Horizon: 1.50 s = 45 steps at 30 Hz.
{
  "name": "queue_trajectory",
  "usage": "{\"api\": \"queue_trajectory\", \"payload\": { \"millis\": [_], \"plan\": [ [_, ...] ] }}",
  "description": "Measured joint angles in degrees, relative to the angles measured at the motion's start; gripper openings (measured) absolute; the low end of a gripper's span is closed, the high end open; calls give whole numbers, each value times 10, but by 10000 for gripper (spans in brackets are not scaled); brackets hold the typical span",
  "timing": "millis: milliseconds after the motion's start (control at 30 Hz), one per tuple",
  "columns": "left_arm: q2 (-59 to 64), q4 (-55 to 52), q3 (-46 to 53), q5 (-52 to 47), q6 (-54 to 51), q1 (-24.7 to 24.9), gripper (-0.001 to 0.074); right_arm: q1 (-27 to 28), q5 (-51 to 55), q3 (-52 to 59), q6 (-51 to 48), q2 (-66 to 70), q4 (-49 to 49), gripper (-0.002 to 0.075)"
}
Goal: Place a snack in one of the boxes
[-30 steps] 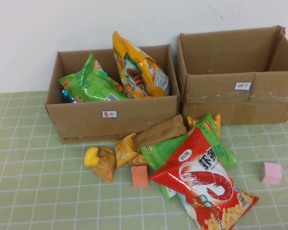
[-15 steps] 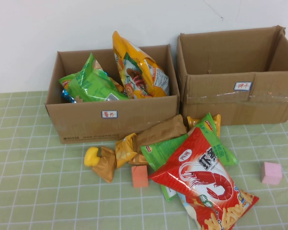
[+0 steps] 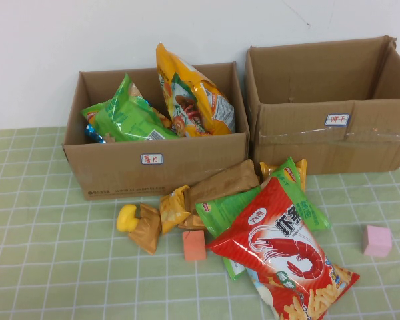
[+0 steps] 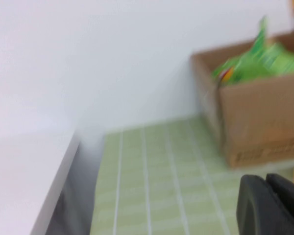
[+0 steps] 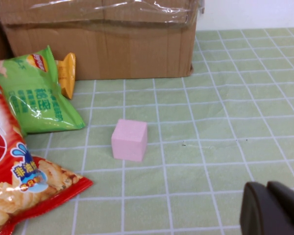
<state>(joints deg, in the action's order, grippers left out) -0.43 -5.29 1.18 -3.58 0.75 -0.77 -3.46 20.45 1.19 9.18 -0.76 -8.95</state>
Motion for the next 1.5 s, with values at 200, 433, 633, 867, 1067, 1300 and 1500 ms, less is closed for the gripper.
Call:
{"api": "queue_trajectory", "payload": {
  "millis": [200,433,633,867,1067,1300,1500],
  "plan": [
    [-2,9,0,-93,0,-28,-2,0,0,0,0,0,0,-2],
    [-3,15,0,-141,0,-28,-2,0,0,0,0,0,0,-2],
    [-3,34,-1,-142,-8,-28,-2,0,0,0,0,0,0,-2],
    [-3,42,-1,-142,-11,-28,-2,0,0,0,0,0,0,-2],
    [-3,44,-1,-142,-11,-29,-2,0,0,0,0,0,0,-2],
    [-3,53,-1,-142,-21,-29,-2,0,0,0,0,0,0,-2],
    [-3,56,-1,-142,-90,-29,-2,0,0,0,1,0,0,-2]
  ]
}}
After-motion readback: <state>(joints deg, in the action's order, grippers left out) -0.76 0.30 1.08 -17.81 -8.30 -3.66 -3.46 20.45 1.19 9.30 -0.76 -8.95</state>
